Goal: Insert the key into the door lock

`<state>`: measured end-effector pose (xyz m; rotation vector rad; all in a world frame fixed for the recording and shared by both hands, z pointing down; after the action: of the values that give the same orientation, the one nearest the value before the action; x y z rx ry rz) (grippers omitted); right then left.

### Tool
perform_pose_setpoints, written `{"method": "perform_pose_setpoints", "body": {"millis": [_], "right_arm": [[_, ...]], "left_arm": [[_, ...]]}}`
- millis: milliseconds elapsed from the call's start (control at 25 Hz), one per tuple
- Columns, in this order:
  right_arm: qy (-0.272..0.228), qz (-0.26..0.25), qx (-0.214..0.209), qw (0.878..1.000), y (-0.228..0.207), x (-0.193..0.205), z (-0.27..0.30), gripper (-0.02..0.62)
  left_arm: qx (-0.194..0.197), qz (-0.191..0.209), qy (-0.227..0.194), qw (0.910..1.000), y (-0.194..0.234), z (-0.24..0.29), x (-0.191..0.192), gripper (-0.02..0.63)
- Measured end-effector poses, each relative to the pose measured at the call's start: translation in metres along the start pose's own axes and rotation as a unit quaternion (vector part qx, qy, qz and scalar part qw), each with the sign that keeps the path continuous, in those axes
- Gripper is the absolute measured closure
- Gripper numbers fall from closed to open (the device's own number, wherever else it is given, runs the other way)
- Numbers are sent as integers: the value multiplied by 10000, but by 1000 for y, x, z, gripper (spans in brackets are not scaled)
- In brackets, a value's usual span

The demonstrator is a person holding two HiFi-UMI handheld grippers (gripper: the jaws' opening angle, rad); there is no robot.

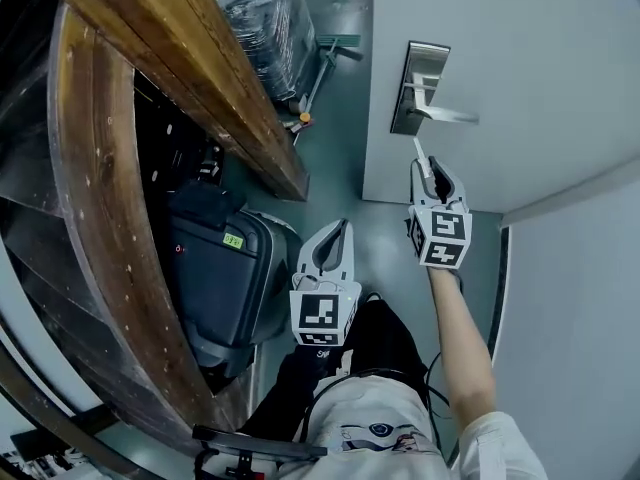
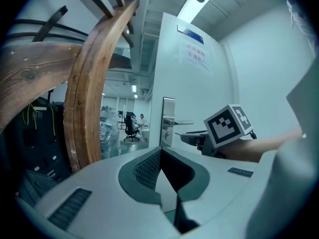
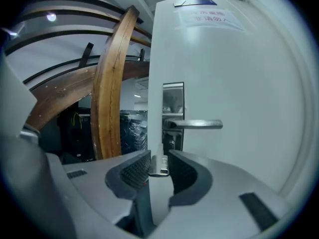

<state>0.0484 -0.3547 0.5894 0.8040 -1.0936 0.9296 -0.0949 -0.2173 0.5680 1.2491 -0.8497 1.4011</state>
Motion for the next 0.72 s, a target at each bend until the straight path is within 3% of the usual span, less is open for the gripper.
{"method": "perform_pose_setpoints", "body": {"millis": [320, 720], "right_arm": [[-281, 15, 226, 9993, -19, 18, 58, 477], [-289, 109, 207, 9993, -25, 19, 80, 476]], "left_arm": [[-55, 3, -24, 10000, 31, 21, 43, 601], [30, -2, 37, 10000, 42, 41, 50, 601]]}}
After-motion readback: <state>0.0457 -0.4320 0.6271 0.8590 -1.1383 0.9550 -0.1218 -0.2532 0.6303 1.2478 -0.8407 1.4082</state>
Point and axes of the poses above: the fingertips, and each gripper's own axes: z forward along the fingers, y to its left, x out of its underside, the point moved 2 cm from there along -z, backward along the fingers, and after that the axes turned 3 degrees about -z, right-handed, at the moved point
